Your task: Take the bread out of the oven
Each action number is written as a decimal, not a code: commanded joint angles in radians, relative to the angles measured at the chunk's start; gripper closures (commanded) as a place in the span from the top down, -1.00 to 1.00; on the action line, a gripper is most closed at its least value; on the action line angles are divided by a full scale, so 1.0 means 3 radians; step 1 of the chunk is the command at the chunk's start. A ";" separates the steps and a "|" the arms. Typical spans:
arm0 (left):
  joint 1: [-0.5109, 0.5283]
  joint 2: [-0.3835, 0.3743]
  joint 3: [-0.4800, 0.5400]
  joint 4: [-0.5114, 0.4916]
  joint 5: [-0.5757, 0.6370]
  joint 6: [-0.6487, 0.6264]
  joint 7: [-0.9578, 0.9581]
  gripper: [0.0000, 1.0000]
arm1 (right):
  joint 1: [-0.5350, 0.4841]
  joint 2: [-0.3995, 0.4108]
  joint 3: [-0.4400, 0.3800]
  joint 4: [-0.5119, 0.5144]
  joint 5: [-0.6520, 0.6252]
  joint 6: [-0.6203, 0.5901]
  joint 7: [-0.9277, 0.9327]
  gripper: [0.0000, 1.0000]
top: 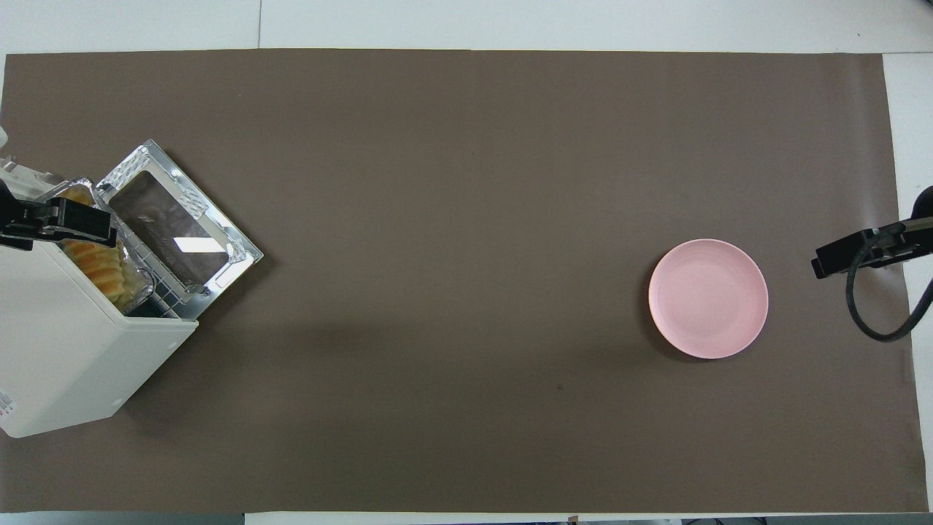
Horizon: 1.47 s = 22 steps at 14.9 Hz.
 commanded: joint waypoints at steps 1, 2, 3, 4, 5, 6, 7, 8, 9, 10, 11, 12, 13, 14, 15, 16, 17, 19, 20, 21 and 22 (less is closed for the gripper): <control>-0.0004 0.0023 -0.0011 0.0023 -0.0034 0.0018 -0.0039 1.00 | -0.0045 -0.0072 0.0034 -0.0077 -0.0027 0.0019 -0.0055 1.00; 0.0001 0.0018 -0.0011 0.0018 -0.0034 0.0018 -0.0039 1.00 | -0.0045 -0.0067 0.0034 -0.0077 -0.0027 0.0019 -0.0055 1.00; -0.0004 0.0018 -0.0011 0.0007 -0.0034 0.0028 -0.0034 1.00 | -0.0045 -0.0072 0.0034 -0.0077 -0.0027 0.0019 -0.0055 1.00; 0.0001 0.0013 -0.0011 -0.0013 -0.0034 0.0043 -0.0034 1.00 | -0.0045 -0.0072 0.0034 -0.0077 -0.0027 0.0019 -0.0055 1.00; 0.0011 -0.0012 -0.0011 -0.0054 -0.0040 0.0063 -0.0044 1.00 | -0.0045 -0.0072 0.0034 -0.0077 -0.0027 0.0019 -0.0055 1.00; 0.0021 -0.0022 -0.0011 -0.0095 -0.0040 0.0094 -0.0150 1.00 | -0.0045 -0.0067 0.0034 -0.0077 -0.0027 0.0019 -0.0055 1.00; 0.0006 -0.0017 -0.0006 -0.0095 -0.0040 0.0160 -0.0354 1.00 | -0.0045 -0.0066 0.0034 -0.0077 -0.0027 0.0019 -0.0055 1.00; 0.0001 0.0003 -0.0001 -0.0090 -0.0040 0.0242 -0.0568 1.00 | -0.0045 -0.0072 0.0034 -0.0077 -0.0027 0.0019 -0.0055 1.00; -0.0004 0.0044 -0.0001 -0.0065 -0.0050 0.0283 -0.0798 1.00 | -0.0045 -0.0066 0.0034 -0.0077 -0.0027 0.0019 -0.0055 1.00; -0.0009 0.0140 -0.0001 -0.0039 -0.0055 0.0375 -0.1109 1.00 | -0.0045 -0.0066 0.0034 -0.0077 -0.0027 0.0019 -0.0055 1.00; -0.0029 0.0247 -0.0001 0.0017 -0.0045 0.0451 -0.1421 1.00 | -0.0045 -0.0066 0.0034 -0.0077 -0.0027 0.0019 -0.0055 1.00; -0.0025 0.0355 -0.0001 0.0053 -0.0019 0.0483 -0.1581 1.00 | -0.0045 -0.0072 0.0034 -0.0077 -0.0027 0.0019 -0.0055 1.00; -0.0050 0.0548 0.0015 0.0099 0.0016 0.0508 -0.1770 1.00 | -0.0045 -0.0066 0.0034 -0.0077 -0.0027 0.0019 -0.0055 1.00; -0.0106 0.0727 0.0005 0.0241 0.0189 0.0564 -0.2101 1.00 | -0.0045 -0.0072 0.0034 -0.0077 -0.0027 0.0019 -0.0055 1.00; -0.0137 0.0881 0.0005 0.0323 0.0332 0.0610 -0.2307 1.00 | -0.0045 -0.0072 0.0034 -0.0077 -0.0027 0.0019 -0.0055 1.00; -0.0152 0.0953 0.0005 0.0324 0.0399 0.0666 -0.2385 1.00 | -0.0045 -0.0072 0.0034 -0.0077 -0.0027 0.0019 -0.0055 1.00; -0.0127 0.0954 0.0020 0.0238 0.0441 0.0758 -0.2396 1.00 | -0.0045 -0.0067 0.0034 -0.0077 -0.0027 0.0019 -0.0055 1.00; -0.0122 0.0979 0.0020 0.0059 0.0665 0.0886 -0.2401 1.00 | -0.0045 -0.0072 0.0034 -0.0077 -0.0027 0.0019 -0.0055 1.00; -0.0117 0.1025 0.0020 0.0008 0.0727 0.0892 -0.2406 1.00 | -0.0045 -0.0066 0.0034 -0.0077 -0.0027 0.0019 -0.0055 1.00; -0.0112 0.1031 0.0020 -0.0038 0.0768 0.0897 -0.2416 1.00 | -0.0040 -0.0066 0.0034 -0.0077 -0.0027 0.0019 -0.0055 1.00; -0.0101 0.1031 0.0020 -0.0084 0.0778 0.0907 -0.2416 1.00 | -0.0045 -0.0066 0.0034 -0.0077 -0.0027 0.0019 -0.0055 1.00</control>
